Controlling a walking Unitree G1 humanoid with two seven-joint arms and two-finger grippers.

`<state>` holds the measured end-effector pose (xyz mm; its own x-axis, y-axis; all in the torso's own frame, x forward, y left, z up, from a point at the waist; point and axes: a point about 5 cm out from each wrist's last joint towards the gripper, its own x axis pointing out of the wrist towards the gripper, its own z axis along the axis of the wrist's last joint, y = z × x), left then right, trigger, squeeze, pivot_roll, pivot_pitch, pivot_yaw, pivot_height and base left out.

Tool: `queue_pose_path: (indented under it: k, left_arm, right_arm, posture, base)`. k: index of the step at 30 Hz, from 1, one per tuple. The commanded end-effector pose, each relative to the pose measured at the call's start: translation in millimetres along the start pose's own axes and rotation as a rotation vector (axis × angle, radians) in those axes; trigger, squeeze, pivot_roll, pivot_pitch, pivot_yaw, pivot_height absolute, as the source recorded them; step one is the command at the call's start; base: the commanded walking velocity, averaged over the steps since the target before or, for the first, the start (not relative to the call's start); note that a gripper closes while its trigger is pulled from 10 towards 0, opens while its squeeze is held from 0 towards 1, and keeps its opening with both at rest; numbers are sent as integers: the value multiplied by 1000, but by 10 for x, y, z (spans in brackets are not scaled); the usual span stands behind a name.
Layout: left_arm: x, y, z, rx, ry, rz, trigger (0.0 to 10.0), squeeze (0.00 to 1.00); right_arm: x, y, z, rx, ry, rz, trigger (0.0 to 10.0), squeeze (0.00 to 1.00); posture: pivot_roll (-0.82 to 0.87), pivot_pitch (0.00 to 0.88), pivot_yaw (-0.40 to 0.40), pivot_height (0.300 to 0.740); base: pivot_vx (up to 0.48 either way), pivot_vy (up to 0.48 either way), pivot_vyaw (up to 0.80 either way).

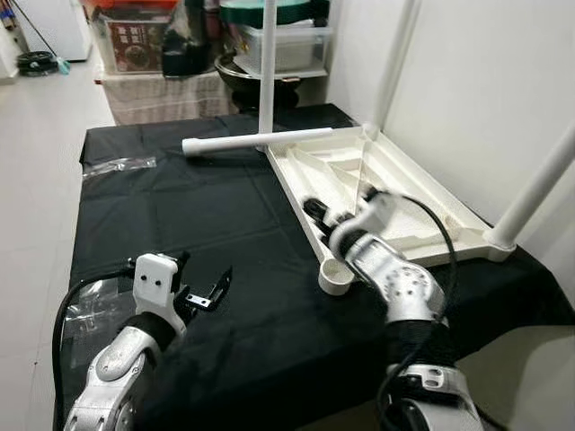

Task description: Building children table

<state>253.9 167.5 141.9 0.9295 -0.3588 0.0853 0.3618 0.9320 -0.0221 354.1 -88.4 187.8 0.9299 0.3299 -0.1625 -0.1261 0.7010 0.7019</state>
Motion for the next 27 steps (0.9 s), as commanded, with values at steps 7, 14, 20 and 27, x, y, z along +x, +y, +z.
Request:
queue_pose_path:
  k: [7,14,20,27]
  left_arm:
    - [17,24,-26,-22,18,26,10000,0]
    - [24,1,-16,-24,13,22,10000,0]
    - [21,-8,-16,-24,13,21,10000,0]
    - [23,-9,-14,-25,14,22,10000,0]
  right_arm:
    - [-17,163,-10,-29,-42,69,10000,0]
    - [-25,186,-2,-34,-54,86,10000,0]
    - [-27,176,-15,-63,-65,90,10000,0]
    - [-20,174,-4,-60,-69,89,10000,0]
  posture:
    - [80,0,-83,740]
    - [80,0,-83,740]
    - [88,0,-86,740]
    - [88,0,-86,740]
  base:
    - [0,245,0]
    - [0,480,-58]
    - [0,480,0]
    - [0,480,0]
